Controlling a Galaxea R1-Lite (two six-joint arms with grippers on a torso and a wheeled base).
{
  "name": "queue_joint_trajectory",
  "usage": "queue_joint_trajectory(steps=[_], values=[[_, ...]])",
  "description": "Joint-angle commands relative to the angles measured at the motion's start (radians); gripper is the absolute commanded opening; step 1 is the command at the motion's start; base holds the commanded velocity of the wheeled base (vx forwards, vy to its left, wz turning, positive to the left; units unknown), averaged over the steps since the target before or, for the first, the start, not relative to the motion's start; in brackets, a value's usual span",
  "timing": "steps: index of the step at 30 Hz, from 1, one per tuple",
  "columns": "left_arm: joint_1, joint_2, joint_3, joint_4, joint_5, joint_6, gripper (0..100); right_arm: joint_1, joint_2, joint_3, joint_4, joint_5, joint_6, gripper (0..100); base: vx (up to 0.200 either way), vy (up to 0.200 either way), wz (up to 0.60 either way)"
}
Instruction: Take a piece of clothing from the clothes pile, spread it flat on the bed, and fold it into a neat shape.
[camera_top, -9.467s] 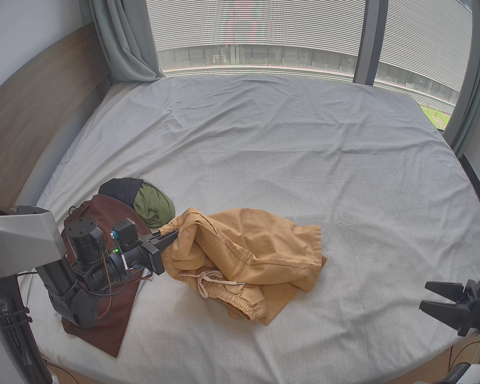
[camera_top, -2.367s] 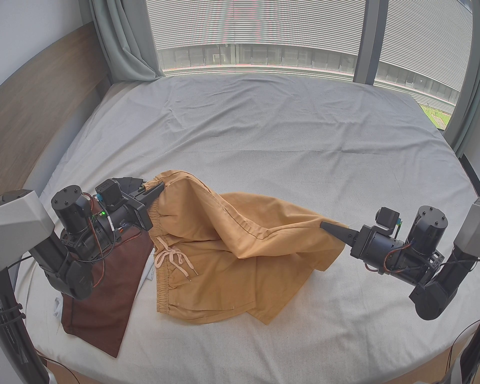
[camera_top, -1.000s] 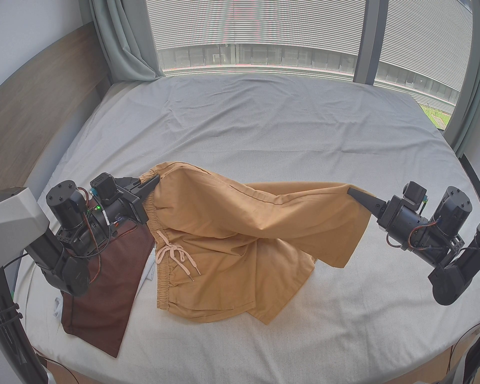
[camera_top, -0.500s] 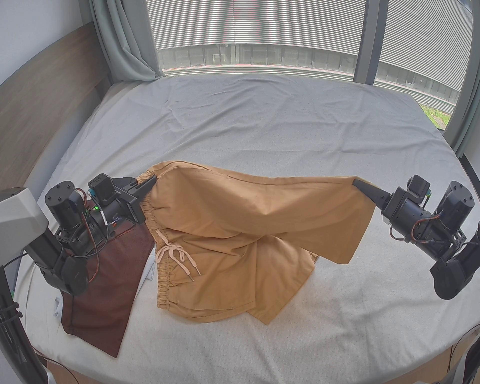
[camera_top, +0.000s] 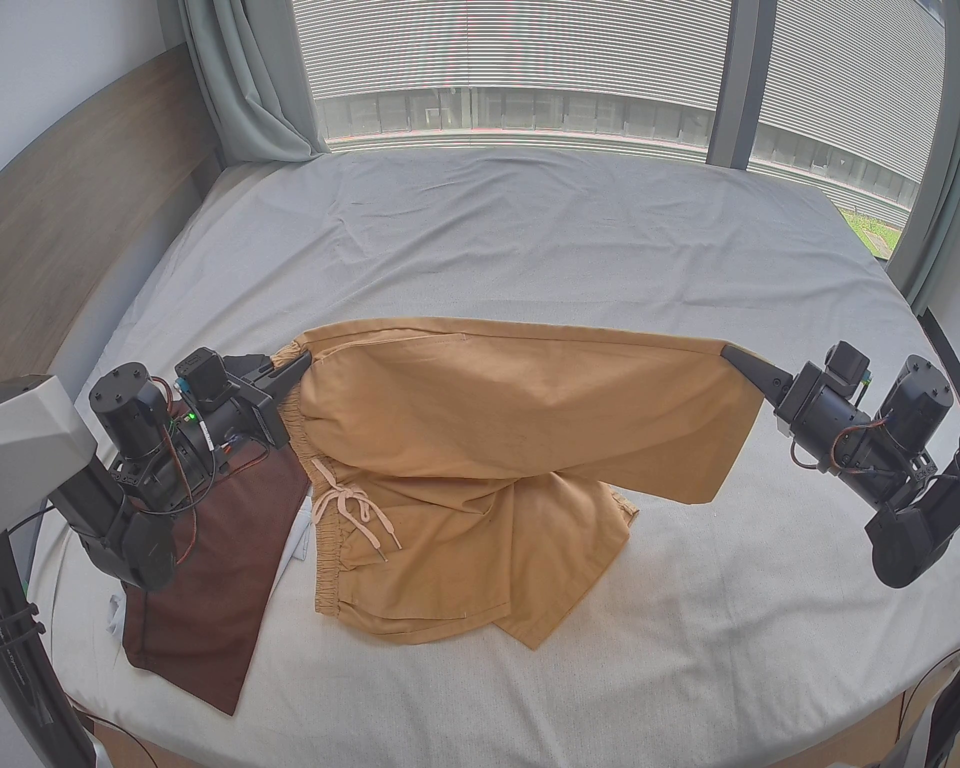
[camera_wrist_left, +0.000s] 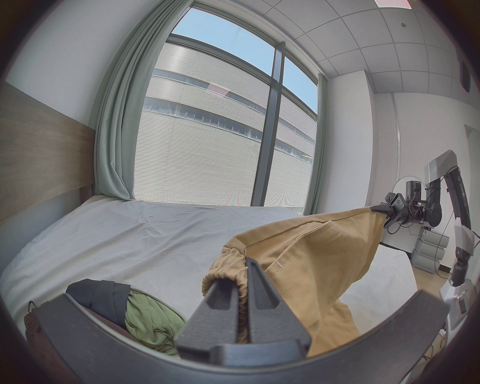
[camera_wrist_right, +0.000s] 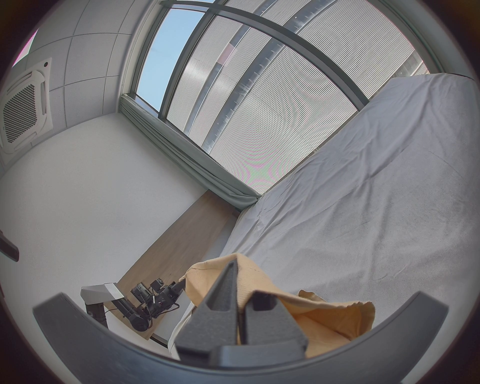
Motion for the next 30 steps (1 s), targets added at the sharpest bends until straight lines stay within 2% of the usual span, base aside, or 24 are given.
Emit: queue_joint_trajectory(steps=[1, 30], values=[[0.004, 0.002, 0.0, -0.001, -0.006, 0.0, 0, -0.013, 0.005, -0.009, 0.001, 0.0, 0.002, 0, 0.0, 0.0, 0.0], [0.027, 0.0, 0.015, -0.001, -0.015, -0.002, 0, -0.003, 0.081, -0.062, -0.001, 0.001, -0.008, 0, 0.0, 0.0, 0.0]])
